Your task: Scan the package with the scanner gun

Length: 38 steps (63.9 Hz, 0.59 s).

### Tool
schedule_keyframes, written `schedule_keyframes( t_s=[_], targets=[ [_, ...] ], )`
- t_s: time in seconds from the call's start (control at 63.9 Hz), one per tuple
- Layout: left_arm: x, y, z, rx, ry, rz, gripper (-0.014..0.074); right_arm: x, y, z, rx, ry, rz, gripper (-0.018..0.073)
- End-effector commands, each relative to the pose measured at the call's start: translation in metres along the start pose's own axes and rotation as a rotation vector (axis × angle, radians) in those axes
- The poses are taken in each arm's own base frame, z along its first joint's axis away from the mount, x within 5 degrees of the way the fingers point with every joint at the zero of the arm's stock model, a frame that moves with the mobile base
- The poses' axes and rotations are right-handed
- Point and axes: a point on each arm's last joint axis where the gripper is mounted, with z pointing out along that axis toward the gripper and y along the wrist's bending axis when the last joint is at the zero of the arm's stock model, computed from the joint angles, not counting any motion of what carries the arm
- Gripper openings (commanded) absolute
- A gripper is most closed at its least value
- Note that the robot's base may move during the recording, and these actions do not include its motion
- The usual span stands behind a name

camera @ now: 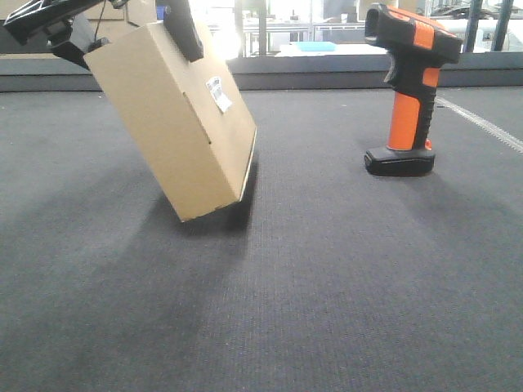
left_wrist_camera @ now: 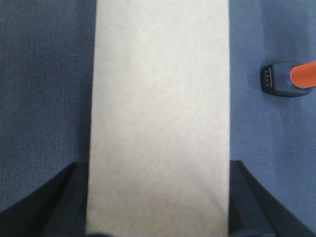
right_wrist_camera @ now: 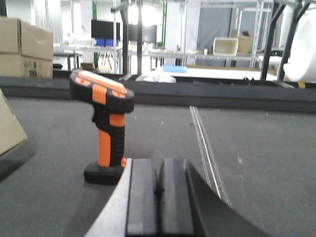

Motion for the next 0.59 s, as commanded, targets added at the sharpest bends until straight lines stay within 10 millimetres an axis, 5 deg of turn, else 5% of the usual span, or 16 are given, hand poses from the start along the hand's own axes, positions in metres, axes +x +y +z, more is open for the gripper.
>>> schedule_keyframes(
  t_s=[0.0, 0.266, 0.579],
  targets=[
    [-0.003, -0.003, -0.003, 0.022, -0.043, -0.001, -0.0111, -0.013, 0.0, -0.001, 0.002, -0.034, -0.018, -0.0167],
    [-0.008, 0.006, -0.004, 0.007, -0.056, -0.019, -0.0111, -0.062, 0.003, -0.003, -0.008, 0.046, -0.022, -0.0167],
    [-0.009, 0.005, -0.004, 0.008, -0.06, -0.019, -0.0111, -0.068, 0.003, 0.059, -0.001, 0.287, -0.02, -0.0167]
  ],
)
